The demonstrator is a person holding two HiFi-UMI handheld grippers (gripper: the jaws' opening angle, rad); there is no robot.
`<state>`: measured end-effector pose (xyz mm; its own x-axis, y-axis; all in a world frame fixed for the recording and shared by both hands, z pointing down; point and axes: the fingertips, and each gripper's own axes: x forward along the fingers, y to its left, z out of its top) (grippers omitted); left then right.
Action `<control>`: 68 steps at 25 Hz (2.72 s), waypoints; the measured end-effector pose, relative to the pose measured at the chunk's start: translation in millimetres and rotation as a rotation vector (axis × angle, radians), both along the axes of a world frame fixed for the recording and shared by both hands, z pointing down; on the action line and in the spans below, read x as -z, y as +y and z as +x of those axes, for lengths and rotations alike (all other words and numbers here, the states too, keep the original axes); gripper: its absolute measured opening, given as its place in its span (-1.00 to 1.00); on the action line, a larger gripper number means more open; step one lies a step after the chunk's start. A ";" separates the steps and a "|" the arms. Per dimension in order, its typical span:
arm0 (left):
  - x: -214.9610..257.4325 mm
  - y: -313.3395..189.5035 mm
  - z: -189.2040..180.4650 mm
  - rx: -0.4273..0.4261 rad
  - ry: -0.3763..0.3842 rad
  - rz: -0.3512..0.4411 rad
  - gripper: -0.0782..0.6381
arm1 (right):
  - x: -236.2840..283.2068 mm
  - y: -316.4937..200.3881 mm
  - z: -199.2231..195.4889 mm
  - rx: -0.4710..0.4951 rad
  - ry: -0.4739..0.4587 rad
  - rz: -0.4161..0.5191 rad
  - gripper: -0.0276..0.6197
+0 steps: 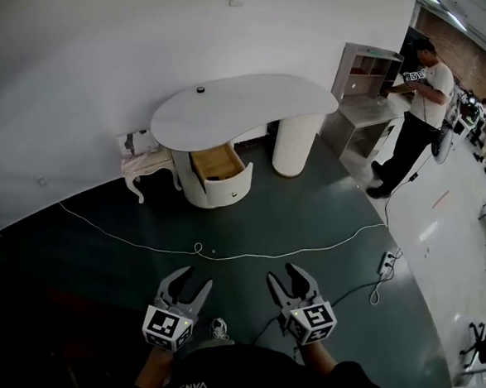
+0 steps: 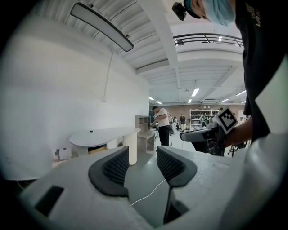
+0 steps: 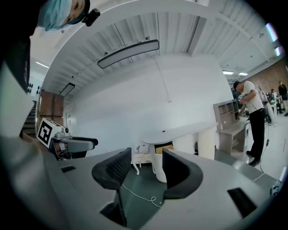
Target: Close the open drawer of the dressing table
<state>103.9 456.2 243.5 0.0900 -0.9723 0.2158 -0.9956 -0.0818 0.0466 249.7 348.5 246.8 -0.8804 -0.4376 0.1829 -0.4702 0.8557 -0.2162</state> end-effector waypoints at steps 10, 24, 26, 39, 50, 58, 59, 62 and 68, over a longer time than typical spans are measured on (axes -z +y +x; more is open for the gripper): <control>-9.9 -44.8 -100.9 -0.069 0.008 -0.019 -0.26 | -10.8 -34.1 -76.4 -0.124 0.041 -0.011 -0.29; -23.1 -123.0 -152.1 -0.046 0.030 -0.049 -0.26 | -33.2 -122.5 -127.8 -0.109 0.087 -0.045 -0.29; -22.7 -141.5 -160.5 -0.032 0.023 -0.049 -0.26 | -34.1 -142.5 -138.3 -0.090 0.091 -0.053 -0.29; -36.9 -267.7 -186.3 0.095 0.026 -0.093 -0.26 | -71.5 -272.2 -175.6 0.075 0.167 -0.044 -0.28; -48.1 -319.0 -243.9 0.173 0.060 -0.114 -0.26 | -124.5 -322.4 -231.1 0.142 0.240 -0.082 -0.26; -62.4 -363.9 -292.7 0.036 0.043 -0.134 -0.26 | -165.8 -342.6 -276.2 0.082 0.303 -0.067 -0.20; -65.5 -369.6 -298.2 0.016 0.039 -0.140 -0.26 | -172.6 -343.7 -282.5 0.079 0.306 -0.073 -0.19; -78.5 -386.9 -312.8 -0.042 0.026 -0.163 -0.26 | -197.0 -346.4 -300.2 0.067 0.319 -0.091 -0.16; -101.9 -427.7 -327.0 -0.150 0.017 -0.193 -0.26 | -248.0 -363.0 -322.8 0.023 0.350 -0.127 -0.16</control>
